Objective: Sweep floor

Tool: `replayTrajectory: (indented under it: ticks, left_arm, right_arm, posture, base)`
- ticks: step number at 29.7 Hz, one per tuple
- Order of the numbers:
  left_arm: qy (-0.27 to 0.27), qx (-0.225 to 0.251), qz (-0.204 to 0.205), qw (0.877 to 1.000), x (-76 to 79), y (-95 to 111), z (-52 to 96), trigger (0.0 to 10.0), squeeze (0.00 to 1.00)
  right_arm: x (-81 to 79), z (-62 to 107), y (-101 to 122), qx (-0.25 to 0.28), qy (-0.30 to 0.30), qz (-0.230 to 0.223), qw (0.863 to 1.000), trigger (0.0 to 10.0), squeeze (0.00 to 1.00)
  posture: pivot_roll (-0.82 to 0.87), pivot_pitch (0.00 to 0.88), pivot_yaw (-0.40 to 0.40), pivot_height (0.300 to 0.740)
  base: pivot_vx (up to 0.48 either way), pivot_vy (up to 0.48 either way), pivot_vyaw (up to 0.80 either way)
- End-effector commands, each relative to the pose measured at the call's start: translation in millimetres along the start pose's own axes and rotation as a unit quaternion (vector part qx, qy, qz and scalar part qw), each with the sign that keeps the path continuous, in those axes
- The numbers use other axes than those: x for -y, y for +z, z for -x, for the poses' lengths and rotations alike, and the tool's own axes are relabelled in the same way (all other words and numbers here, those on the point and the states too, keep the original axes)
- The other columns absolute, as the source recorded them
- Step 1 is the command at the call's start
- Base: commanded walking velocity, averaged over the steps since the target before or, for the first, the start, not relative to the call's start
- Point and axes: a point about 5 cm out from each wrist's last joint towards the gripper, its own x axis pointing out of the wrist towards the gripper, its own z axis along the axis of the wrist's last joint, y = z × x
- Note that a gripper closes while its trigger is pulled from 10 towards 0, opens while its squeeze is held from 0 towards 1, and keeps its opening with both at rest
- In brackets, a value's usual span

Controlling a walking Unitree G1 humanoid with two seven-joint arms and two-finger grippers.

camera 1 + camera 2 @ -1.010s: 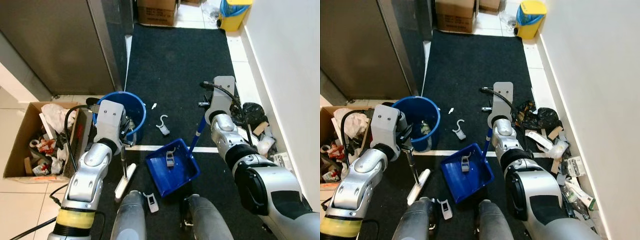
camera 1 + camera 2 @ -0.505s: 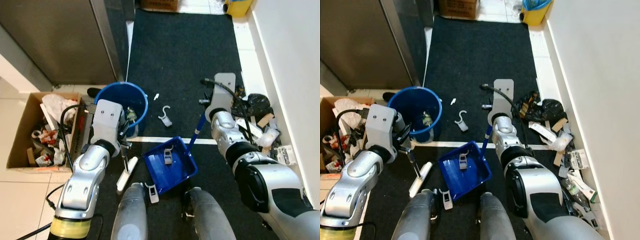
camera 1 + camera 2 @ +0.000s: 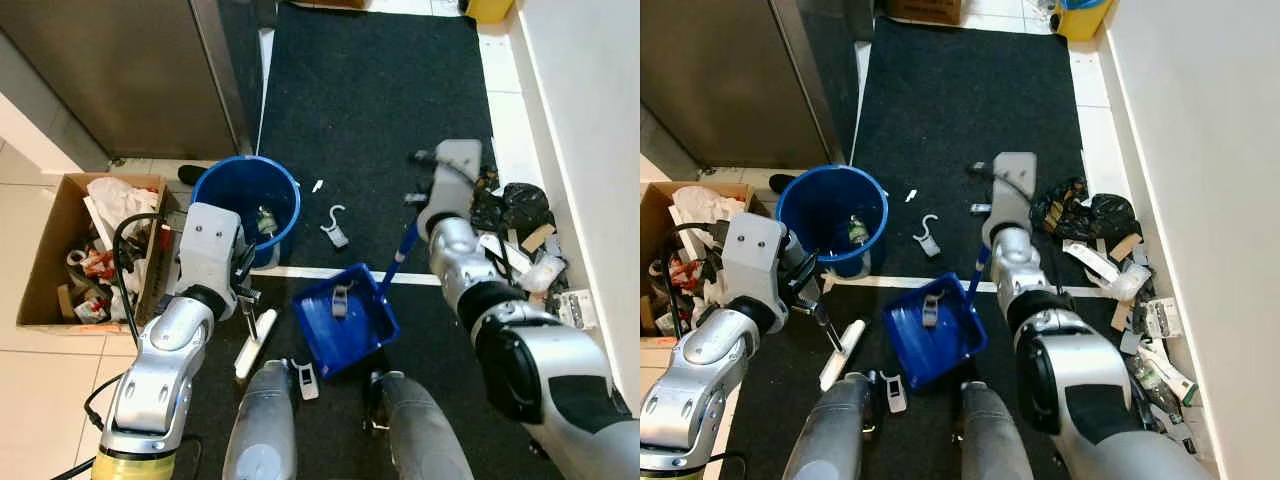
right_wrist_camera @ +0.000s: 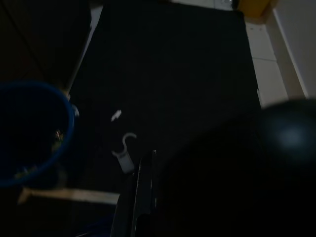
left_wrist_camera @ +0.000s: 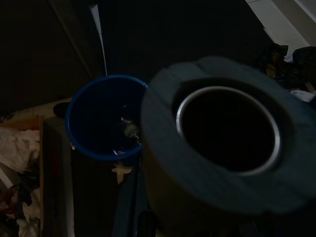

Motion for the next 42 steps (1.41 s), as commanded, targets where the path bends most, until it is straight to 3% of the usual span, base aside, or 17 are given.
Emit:
replayTrajectory:
  ticks: [1,6,7,8,9,15,16,23,26,30,38,39,40,41,42]
  left_arm:
    - [0.002,-0.033,-0.004,0.999,-0.1,-10.9,3.9,10.0,0.00]
    - [-0.001,-0.032,-0.002,0.999,1.3,-10.4,1.3,10.0,0.00]
    - [-0.002,-0.031,-0.001,1.000,1.7,-10.0,0.4,10.0,0.00]
    - [-0.002,-0.031,-0.001,1.000,2.0,-9.8,-0.5,10.0,0.00]
    - [-0.003,-0.029,0.000,1.000,2.5,-8.7,-2.7,10.0,0.00]
    - [-0.005,-0.023,0.002,1.000,4.4,-6.5,-8.5,10.0,0.00]
    - [-0.005,-0.019,0.005,1.000,5.2,-5.5,-10.6,10.0,0.00]
    - [-0.004,-0.013,0.009,1.000,7.7,-4.0,-16.2,10.0,0.00]
    - [0.000,-0.008,0.012,1.000,7.6,-2.9,-18.9,10.0,0.00]
    - [0.003,-0.007,0.014,1.000,7.0,-3.6,-20.3,10.0,0.00]
    - [0.007,0.000,0.020,1.000,8.5,-2.9,-26.5,10.0,0.00]
    - [0.007,0.000,0.020,1.000,8.4,-3.0,-27.0,10.0,0.00]
    - [0.007,0.000,0.020,1.000,8.3,-3.1,-27.3,10.0,0.00]
    - [0.007,0.001,0.020,1.000,8.3,-3.1,-27.5,10.0,0.00]
    - [0.007,0.001,0.020,1.000,8.3,-3.0,-28.1,10.0,0.00]
  right_arm:
    - [3.2,4.2,-16.8,-0.030,0.002,0.031,0.999,10.0,0.00]
    - [10.4,7.0,-26.0,-0.041,0.000,0.036,0.998,10.0,0.00]
    - [11.0,7.0,-26.4,-0.044,0.000,0.038,0.998,10.0,0.48]
    - [11.4,7.0,-26.6,-0.045,0.001,0.040,0.998,10.0,0.48]
    - [12.4,6.2,-25.5,-0.049,0.003,0.041,0.998,10.0,1.00]
    - [12.3,1.0,-13.2,-0.052,0.019,0.063,0.997,10.0,1.00]
    - [12.9,-1.9,-4.9,-0.049,0.030,0.085,0.995,10.0,0.00]
    - [22.4,-7.0,9.2,-0.058,0.041,0.111,0.991,10.0,0.00]
    - [32.4,-11.1,27.3,-0.052,0.061,0.151,0.985,10.0,0.00]
    - [39.9,-12.4,35.2,-0.051,0.067,0.174,0.981,10.0,0.00]
    - [49.4,-9.1,22.9,-0.087,0.084,0.202,0.972,10.0,0.00]
    - [48.9,-8.9,22.0,-0.089,0.088,0.204,0.971,4.0,0.00]
    - [48.6,-8.8,21.4,-0.091,0.090,0.205,0.970,4.0,0.00]
    - [48.5,-8.7,21.0,-0.092,0.091,0.206,0.970,0.7,0.00]
    - [47.9,-8.5,20.0,-0.093,0.092,0.205,0.970,0.0,0.00]
  posture:
    - [0.26,0.242,-0.057,0.740]
    - [0.24,0.236,-0.054,0.740]
    - [0.23,0.231,-0.054,0.740]
    - [0.23,0.228,-0.054,0.740]
    - [0.22,0.223,-0.055,0.740]
    - [0.20,0.200,-0.066,0.740]
    - [0.20,0.195,-0.070,0.740]
    - [0.18,0.175,-0.089,0.740]
    - [0.17,0.163,-0.100,0.740]
    - [0.16,0.157,-0.105,0.740]
    - [0.14,0.131,-0.116,0.740]
    - [0.14,0.127,-0.115,0.740]
    - [0.14,0.127,-0.115,0.740]
    - [0.14,0.127,-0.115,0.740]
    - [0.14,0.122,-0.114,0.740]
  base:
    - [0.000,0.000,0.00]
    - [0.000,0.000,0.00]
    - [0.000,0.000,0.00]
    - [0.000,0.000,0.00]
    - [0.000,0.000,0.00]
    - [0.000,0.000,0.00]
    - [0.000,0.000,0.00]
    - [0.000,0.000,0.00]
    - [0.000,0.000,0.00]
    - [0.000,0.000,0.00]
    - [0.000,0.000,0.00]
    - [0.000,0.000,0.00]
    - [0.000,0.000,0.00]
    - [0.000,0.000,0.00]
    - [0.000,0.000,0.00]
